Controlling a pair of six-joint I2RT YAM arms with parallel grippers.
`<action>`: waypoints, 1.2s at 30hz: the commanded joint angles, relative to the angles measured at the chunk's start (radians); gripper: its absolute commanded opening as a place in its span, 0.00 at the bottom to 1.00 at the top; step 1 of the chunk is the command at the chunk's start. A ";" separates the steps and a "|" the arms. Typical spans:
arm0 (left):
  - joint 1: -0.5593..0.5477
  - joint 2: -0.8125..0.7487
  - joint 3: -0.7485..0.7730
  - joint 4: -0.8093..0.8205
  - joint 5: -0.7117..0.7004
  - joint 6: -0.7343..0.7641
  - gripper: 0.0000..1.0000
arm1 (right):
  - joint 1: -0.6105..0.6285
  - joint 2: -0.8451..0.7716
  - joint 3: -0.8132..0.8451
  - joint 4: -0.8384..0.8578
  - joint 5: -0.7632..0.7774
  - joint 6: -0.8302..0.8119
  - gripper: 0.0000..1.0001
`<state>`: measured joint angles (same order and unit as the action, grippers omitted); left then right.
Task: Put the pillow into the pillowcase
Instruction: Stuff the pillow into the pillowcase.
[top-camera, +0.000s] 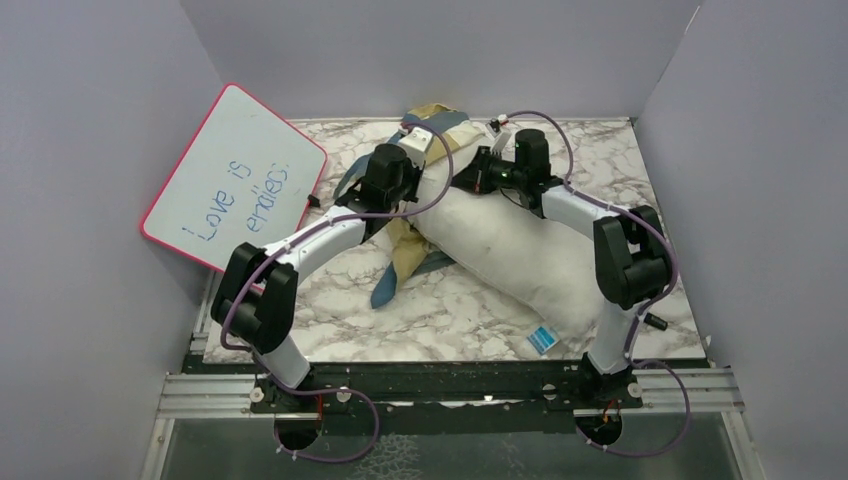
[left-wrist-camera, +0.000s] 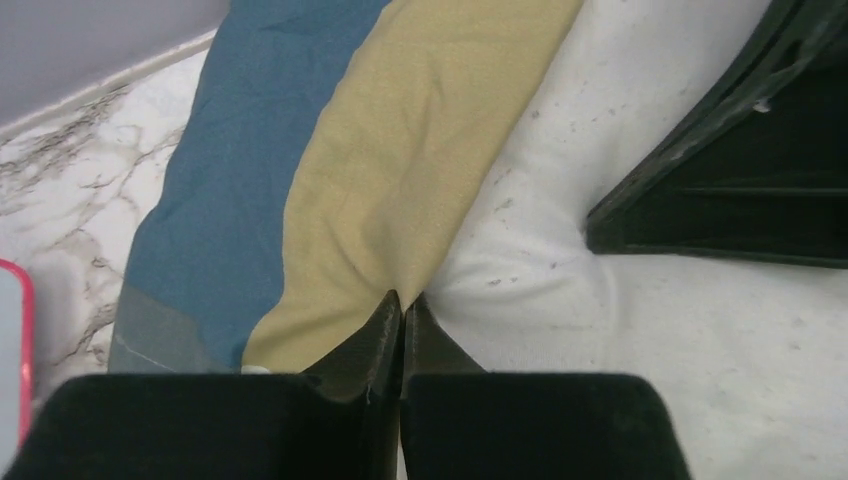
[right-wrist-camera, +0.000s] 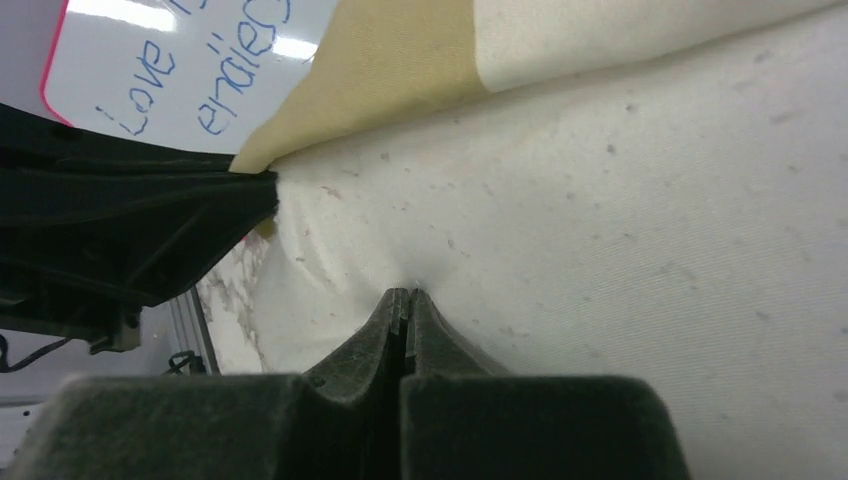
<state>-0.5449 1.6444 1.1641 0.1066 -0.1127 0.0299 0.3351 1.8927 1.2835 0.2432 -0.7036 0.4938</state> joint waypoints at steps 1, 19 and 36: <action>-0.059 -0.075 0.037 0.036 0.197 -0.049 0.00 | 0.007 0.051 -0.091 0.129 0.031 0.033 0.01; -0.203 -0.157 -0.328 0.194 0.141 -0.347 0.15 | 0.008 0.047 -0.239 0.437 0.175 0.218 0.01; -0.031 -0.496 -0.464 -0.010 0.207 -0.456 0.72 | 0.008 -0.269 -0.148 -0.134 0.183 -0.197 0.46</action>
<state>-0.6121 1.2278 0.7605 0.1459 0.0338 -0.3714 0.3489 1.6871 1.1057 0.3309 -0.5571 0.4438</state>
